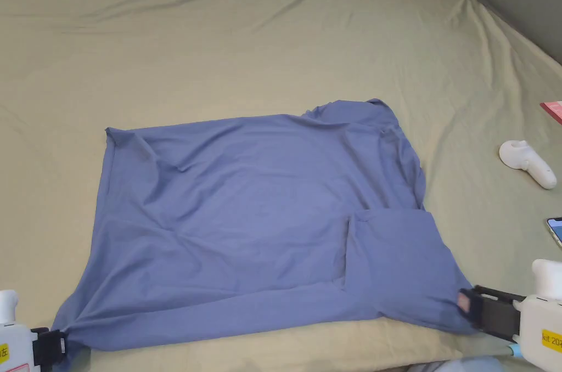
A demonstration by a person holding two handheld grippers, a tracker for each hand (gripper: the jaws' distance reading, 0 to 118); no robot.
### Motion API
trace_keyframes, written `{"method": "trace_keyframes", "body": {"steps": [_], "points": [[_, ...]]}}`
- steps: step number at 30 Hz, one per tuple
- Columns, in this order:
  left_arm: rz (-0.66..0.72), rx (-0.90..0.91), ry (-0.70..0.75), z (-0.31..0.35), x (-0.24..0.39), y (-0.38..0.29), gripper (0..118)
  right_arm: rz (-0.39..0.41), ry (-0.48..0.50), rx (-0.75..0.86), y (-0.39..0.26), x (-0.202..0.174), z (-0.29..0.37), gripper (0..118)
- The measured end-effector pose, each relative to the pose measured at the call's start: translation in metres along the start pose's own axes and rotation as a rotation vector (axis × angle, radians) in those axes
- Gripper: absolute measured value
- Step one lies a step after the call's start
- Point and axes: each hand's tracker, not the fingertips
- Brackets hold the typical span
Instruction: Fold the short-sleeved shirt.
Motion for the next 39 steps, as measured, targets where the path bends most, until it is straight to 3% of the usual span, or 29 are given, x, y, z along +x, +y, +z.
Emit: {"method": "trace_keyframes", "body": {"steps": [1, 2, 7, 9, 10, 11, 12, 13, 14, 26, 34, 39], "points": [[0.0, -0.001, 0.005, 0.002, 0.001, -0.001, 0, 0.005, 0.043, -0.041, 0.001, 0.001, -0.005, 113], [-0.004, -0.003, 0.008, 0.005, 0.001, -0.002, 0, 0.008, 0.055, -0.05, 0.0, 0.0, -0.008, 118], [-0.012, -0.009, 0.014, -0.003, -0.012, 0.01, 0, 0.081, -0.011, -0.131, -0.005, -0.001, -0.04, 118], [-0.013, -0.011, 0.019, -0.011, -0.005, 0.013, 0, 0.074, -0.015, -0.147, -0.006, 0.0, -0.052, 117], [-0.011, -0.011, 0.021, -0.012, -0.006, 0.015, 0, 0.066, -0.009, -0.146, -0.007, 0.002, -0.053, 106], [-0.01, -0.013, 0.024, -0.013, -0.008, 0.018, 0, 0.046, 0.008, -0.152, -0.008, 0.003, -0.052, 74], [-0.008, -0.013, 0.024, -0.008, -0.003, 0.008, 0, 0.044, -0.002, -0.151, -0.009, 0.003, -0.05, 19], [-0.009, -0.014, 0.025, -0.008, -0.002, 0.007, 0, 0.046, -0.025, -0.143, -0.012, 0.009, -0.059, 8], [-0.007, -0.016, 0.025, -0.008, -0.003, 0.007, 0, 0.004, 0.039, -0.126, -0.013, 0.011, -0.055, 8], [0.013, 0.057, 0.009, 0.016, -0.011, 0.021, 0, 0.013, 0.041, -0.021, 0.018, 0.004, -0.015, 8], [-0.031, 0.158, 0.007, 0.028, 0.009, 0.086, 0, 0.052, 0.043, 0.057, 0.083, -0.021, -0.004, 8], [-0.058, 0.175, 0.009, 0.0, 0.021, 0.142, 0, 0.08, 0.022, 0.044, 0.128, -0.031, -0.048, 8]]}}
